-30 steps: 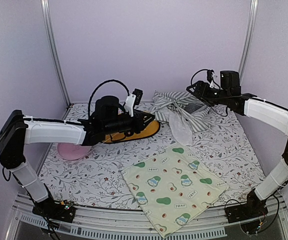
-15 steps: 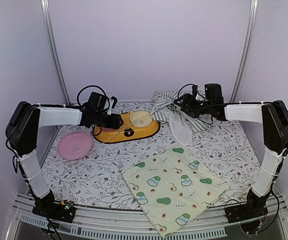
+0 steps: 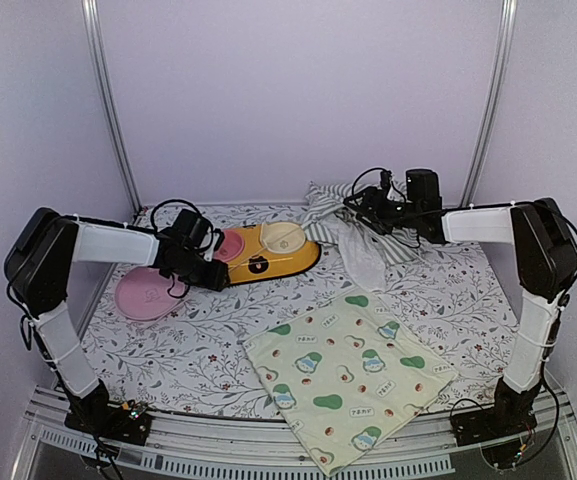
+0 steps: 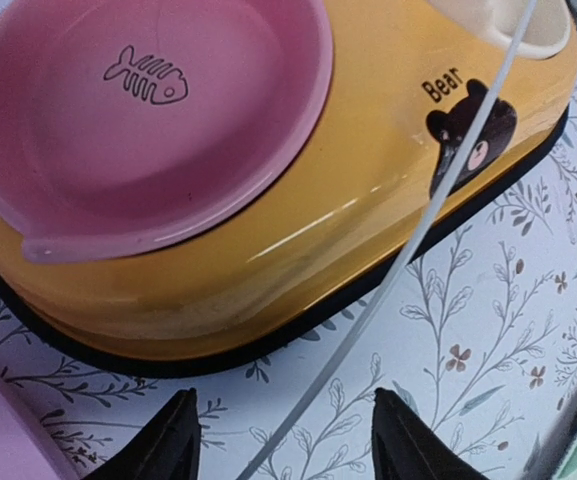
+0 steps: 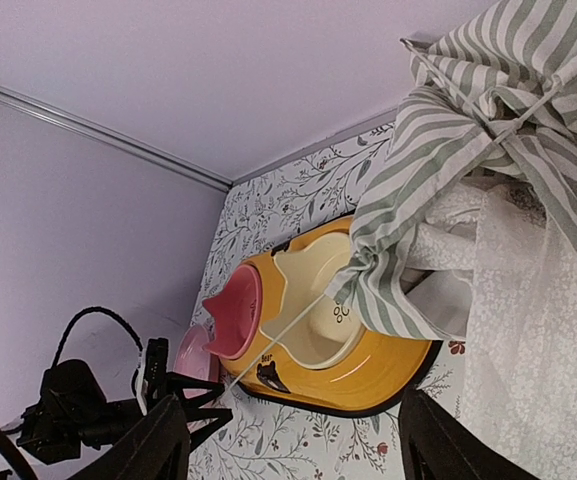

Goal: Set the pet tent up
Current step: Pick up the tent pole from the tent.

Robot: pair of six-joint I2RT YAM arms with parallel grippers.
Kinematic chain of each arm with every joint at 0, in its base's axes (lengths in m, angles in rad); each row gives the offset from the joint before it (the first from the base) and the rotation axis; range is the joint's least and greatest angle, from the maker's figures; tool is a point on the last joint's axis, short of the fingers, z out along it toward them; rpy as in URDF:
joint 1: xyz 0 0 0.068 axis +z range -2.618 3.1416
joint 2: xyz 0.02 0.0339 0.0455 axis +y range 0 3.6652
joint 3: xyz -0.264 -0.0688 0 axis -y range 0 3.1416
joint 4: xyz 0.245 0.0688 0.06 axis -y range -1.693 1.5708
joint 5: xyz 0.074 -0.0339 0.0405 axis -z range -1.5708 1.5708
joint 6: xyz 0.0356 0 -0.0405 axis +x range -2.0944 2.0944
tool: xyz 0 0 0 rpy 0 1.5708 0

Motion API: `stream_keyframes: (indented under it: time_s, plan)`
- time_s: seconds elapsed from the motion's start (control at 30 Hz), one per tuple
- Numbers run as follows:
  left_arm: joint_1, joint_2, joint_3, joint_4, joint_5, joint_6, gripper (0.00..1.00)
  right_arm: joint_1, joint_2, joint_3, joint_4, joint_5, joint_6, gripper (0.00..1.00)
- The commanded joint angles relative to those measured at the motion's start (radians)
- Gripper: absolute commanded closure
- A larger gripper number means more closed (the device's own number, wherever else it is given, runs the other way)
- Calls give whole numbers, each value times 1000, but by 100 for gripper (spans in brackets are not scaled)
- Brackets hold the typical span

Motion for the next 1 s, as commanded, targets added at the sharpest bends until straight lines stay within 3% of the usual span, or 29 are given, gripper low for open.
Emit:
stream_keyframes:
  time_s: [0.0, 0.17, 0.3, 0.53, 0.97]
  plan:
    - [-7, 30, 23, -26, 11, 24, 42, 5, 15, 12, 53, -26, 8, 27]
    - [-31, 65, 60, -26, 37, 65, 48, 0, 24, 13, 62, -19, 2, 27]
    - [-50, 77, 73, -26, 51, 91, 58, -11, 53, 34, 67, -20, 5, 27]
    - [-100, 55, 70, 10, 103, 121, 100, -18, 110, 87, 68, -13, 19, 28]
    - [-226, -37, 22, 152, 206, 63, 100, 14, 234, 125, 107, 3, 52, 33]
